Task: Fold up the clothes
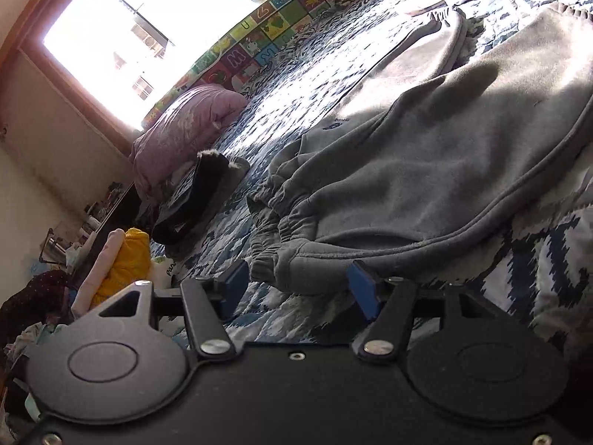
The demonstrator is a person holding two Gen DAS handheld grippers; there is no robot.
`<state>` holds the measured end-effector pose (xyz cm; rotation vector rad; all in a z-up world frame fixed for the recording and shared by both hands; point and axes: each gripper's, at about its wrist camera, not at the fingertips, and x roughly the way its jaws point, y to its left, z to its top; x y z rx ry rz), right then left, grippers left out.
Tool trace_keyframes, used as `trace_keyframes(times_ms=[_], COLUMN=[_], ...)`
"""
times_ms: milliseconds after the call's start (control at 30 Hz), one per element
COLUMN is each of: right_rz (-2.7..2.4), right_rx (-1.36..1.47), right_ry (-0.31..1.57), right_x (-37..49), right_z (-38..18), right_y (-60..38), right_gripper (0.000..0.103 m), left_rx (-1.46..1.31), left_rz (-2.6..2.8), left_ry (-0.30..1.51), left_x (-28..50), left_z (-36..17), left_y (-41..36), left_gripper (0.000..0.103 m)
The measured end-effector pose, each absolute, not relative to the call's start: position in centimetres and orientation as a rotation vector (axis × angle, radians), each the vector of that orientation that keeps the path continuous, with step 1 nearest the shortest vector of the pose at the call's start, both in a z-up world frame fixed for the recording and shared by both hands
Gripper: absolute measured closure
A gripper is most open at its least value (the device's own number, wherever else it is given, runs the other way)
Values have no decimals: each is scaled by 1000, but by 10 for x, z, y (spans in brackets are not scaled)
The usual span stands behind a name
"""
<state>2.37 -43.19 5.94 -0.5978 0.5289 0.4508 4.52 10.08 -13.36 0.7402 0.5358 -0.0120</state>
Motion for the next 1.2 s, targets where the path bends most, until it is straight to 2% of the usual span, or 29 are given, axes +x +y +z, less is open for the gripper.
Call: trace_keyframes(times_ms=[100,233,433,633,667,767,967,1033,1133,1167,1200], right_rz=[526,583,674,665,646,643,664,661,637,630,626], right_rx=[-525,-534,-675,-1051,-1087,-1183,-1272,-1279,-1272,-1267,-1258], right_ry=[443,473,414,317,314,326,314,305,300,302,307], right_x=[29,53,50,21,21,20,19,21,25,27,29], right_z=[10,-44,-92,-139,-145,-158,-172,-172,-175,-175,-176], right_y=[-380,-299,-230,-210,-208,-205,-207,-211,-216,-217,-218], right_gripper=[39,40,41,44,48,49,49,50,55,62,65], left_rx=[691,610,625,910,992,1219,1373,1430,1490,1511,1522], left_rz=[-28,-47,-125,-214,-225,-227,-269,-289,-336,-350,-358], left_ry=[560,583,559,466,468,486,458,433,392,383,382], left_x=[47,47,39,22,23,32,52,56,61,62,64], left_z=[-129,-122,-108,-119,-128,-156,-171,-176,-182,-184,-185], left_y=[105,112,106,94,92,97,121,125,129,130,131], left_gripper=[41,41,41,41,41,41,42,50,57,60,69])
